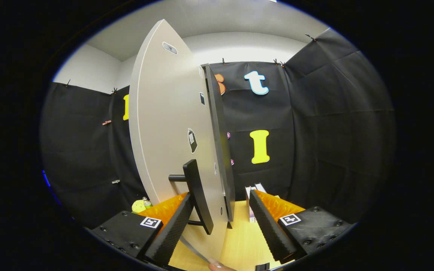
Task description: Open the shoe cabinet door, grab the shoes and put them into the shoe cabinet, then close the shoe cabinet door.
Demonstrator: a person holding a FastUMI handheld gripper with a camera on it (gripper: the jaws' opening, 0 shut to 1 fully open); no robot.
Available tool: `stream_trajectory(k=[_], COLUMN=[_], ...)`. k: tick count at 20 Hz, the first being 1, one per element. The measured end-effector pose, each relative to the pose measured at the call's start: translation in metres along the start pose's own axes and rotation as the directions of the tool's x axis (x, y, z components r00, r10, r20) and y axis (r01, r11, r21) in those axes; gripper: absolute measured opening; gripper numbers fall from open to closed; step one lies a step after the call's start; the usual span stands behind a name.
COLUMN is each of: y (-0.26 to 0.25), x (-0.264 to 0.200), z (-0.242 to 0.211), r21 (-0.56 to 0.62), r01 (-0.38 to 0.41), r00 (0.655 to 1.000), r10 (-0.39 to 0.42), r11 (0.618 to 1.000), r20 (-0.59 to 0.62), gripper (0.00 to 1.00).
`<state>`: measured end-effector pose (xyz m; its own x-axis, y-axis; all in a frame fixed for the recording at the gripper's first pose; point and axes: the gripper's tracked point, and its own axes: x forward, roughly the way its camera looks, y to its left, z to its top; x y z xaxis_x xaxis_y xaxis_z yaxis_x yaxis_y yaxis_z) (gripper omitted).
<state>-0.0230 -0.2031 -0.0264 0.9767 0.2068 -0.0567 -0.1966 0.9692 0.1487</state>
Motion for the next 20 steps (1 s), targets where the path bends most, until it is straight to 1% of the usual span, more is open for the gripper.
stream_trajectory(k=[6,11,14,20], y=[0.042,0.071,0.089,0.132], x=[0.013,0.028,0.041,0.061], z=[-0.012,-0.020,-0.026,-0.033], r21=[0.000,0.031,0.045,0.017], r01=[-0.023,0.002,0.004,0.008], r00=[1.000,1.000,1.000,1.000], r10=[0.023,-0.002,-0.004,-0.008], r11=[1.000,1.000,0.999,1.000], r20=[-0.008,-0.006,-0.006,0.001], gripper=[0.98,0.98,0.98,0.98])
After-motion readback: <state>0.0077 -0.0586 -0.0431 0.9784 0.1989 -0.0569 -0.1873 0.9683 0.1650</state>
